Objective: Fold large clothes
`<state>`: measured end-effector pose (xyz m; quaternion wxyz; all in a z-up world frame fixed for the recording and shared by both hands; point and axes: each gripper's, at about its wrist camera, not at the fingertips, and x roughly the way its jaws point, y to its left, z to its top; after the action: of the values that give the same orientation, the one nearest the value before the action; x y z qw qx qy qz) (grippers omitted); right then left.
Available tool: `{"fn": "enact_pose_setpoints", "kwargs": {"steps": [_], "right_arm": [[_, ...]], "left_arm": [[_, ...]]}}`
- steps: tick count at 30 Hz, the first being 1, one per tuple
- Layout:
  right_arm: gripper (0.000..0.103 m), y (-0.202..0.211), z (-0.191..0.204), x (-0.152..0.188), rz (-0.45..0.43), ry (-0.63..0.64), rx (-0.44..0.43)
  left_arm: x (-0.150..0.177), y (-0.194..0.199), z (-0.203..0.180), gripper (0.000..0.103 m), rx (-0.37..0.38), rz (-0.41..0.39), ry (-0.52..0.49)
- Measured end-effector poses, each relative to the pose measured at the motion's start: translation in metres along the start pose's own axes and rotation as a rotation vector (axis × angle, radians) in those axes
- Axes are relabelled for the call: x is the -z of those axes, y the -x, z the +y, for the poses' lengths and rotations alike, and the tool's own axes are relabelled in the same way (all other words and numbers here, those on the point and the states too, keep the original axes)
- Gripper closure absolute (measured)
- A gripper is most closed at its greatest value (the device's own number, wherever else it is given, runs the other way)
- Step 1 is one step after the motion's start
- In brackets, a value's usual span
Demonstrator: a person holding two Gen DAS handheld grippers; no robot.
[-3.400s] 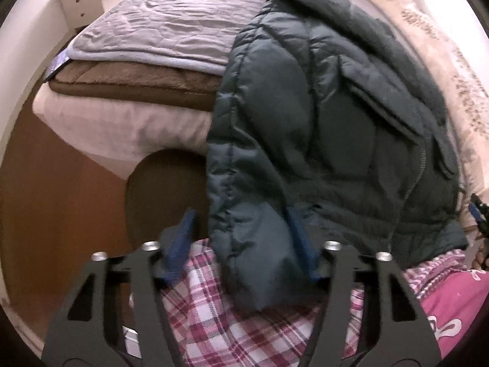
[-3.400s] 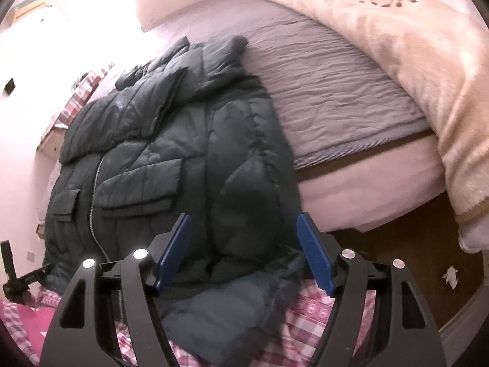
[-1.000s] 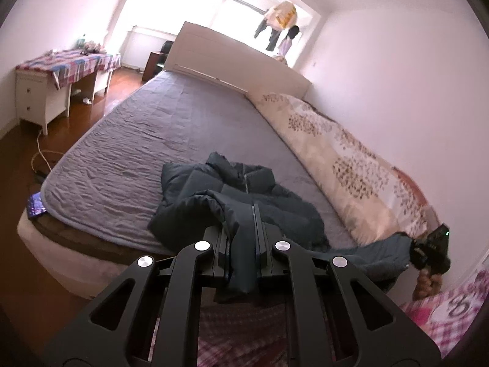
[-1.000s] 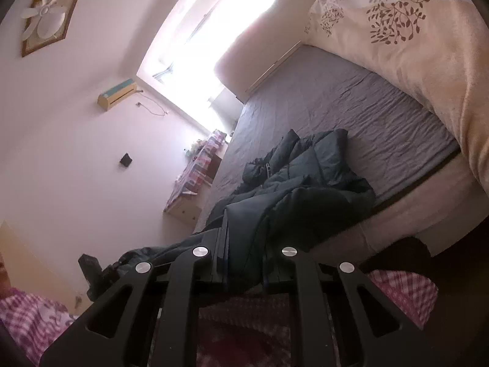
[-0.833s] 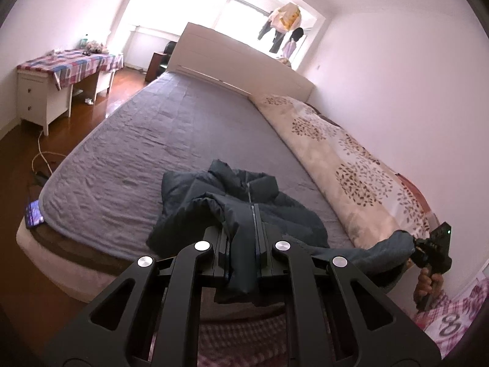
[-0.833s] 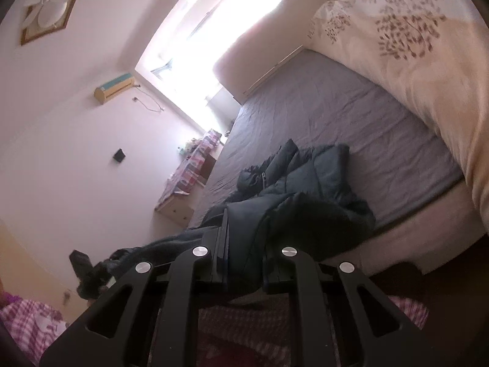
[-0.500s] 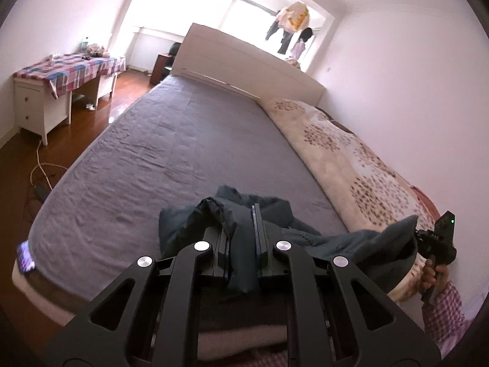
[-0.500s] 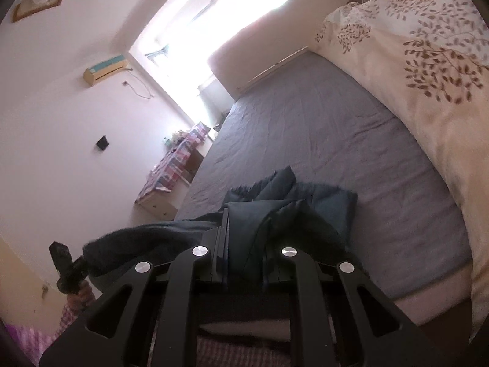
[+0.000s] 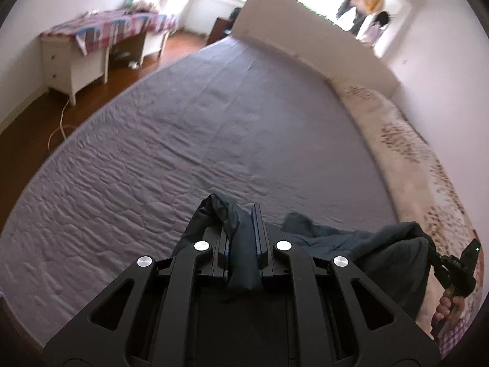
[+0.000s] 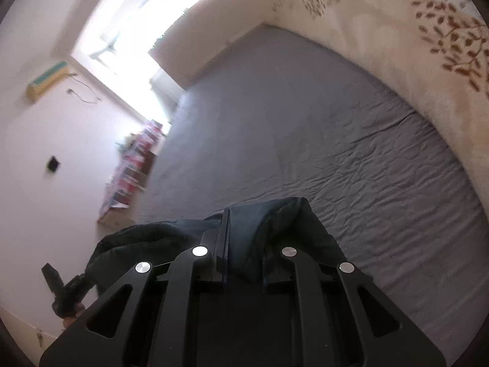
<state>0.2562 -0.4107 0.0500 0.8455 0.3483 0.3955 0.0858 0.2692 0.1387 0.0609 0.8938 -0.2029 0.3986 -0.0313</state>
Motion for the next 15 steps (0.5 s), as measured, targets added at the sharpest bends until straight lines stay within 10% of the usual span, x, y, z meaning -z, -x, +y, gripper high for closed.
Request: {"fn": "enact_pose_setpoints", "kwargs": {"steps": [9, 15], "right_arm": [[0.087, -0.094, -0.039, 0.006, 0.101, -0.061, 0.088], [0.074, -0.094, -0.061, 0.008, 0.128, -0.216, -0.006]], "left_arm": [[0.012, -0.071, 0.019, 0.085, -0.051, 0.097, 0.085], [0.007, -0.073, 0.020, 0.060, -0.001, 0.121, 0.154]]}}
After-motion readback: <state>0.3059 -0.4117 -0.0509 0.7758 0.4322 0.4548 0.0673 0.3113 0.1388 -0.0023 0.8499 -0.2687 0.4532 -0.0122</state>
